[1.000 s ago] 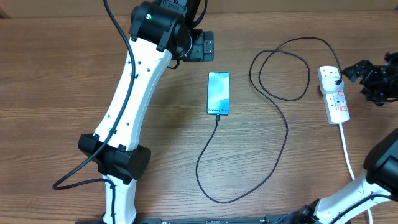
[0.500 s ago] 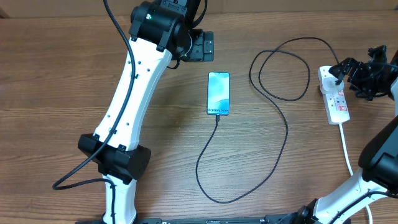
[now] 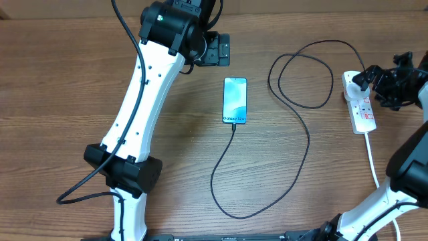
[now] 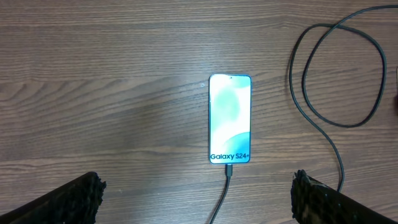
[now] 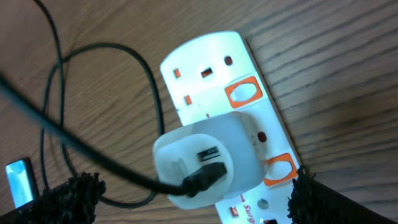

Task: Plug charger to phone and switch on socket
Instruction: 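Lower the right gripper onto the orange switch next to the plug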

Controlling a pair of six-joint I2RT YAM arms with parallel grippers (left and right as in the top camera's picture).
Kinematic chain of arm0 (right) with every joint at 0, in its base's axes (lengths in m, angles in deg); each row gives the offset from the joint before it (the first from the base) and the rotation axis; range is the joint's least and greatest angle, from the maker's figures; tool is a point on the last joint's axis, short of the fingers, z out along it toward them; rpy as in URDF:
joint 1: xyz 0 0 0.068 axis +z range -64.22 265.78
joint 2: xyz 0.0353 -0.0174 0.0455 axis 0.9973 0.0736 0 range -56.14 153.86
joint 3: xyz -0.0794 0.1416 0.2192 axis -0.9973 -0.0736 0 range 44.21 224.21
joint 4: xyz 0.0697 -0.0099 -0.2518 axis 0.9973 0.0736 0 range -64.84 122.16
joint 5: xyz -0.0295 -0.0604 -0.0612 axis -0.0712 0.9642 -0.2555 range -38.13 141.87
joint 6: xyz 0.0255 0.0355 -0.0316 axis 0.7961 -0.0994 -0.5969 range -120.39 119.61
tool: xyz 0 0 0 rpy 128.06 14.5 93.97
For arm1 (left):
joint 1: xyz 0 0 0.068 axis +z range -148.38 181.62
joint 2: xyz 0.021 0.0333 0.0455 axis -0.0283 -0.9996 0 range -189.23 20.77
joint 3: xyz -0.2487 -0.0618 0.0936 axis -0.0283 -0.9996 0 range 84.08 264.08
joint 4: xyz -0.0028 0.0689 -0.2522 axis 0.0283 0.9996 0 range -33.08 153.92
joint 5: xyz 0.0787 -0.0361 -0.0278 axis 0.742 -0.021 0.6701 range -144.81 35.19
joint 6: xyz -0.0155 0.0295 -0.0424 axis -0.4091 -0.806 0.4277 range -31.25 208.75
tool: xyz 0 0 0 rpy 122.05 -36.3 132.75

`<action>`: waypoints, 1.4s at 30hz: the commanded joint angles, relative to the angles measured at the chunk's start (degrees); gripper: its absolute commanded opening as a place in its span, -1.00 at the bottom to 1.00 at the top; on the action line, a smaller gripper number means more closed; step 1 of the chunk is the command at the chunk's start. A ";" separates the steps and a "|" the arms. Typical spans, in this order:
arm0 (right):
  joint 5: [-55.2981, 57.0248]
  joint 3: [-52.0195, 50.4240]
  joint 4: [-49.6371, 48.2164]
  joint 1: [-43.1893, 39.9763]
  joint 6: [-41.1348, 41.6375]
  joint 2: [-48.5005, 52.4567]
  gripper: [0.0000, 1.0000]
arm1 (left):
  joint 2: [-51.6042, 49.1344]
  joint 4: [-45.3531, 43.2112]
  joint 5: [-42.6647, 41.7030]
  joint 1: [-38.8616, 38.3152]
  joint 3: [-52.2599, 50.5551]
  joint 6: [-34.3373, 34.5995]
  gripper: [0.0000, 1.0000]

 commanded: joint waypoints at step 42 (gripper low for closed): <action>-1.22 -1.97 -3.41 1.25 -2.32 2.19 1.00 | 0.13 0.26 0.90 0.31 0.61 -0.61 1.00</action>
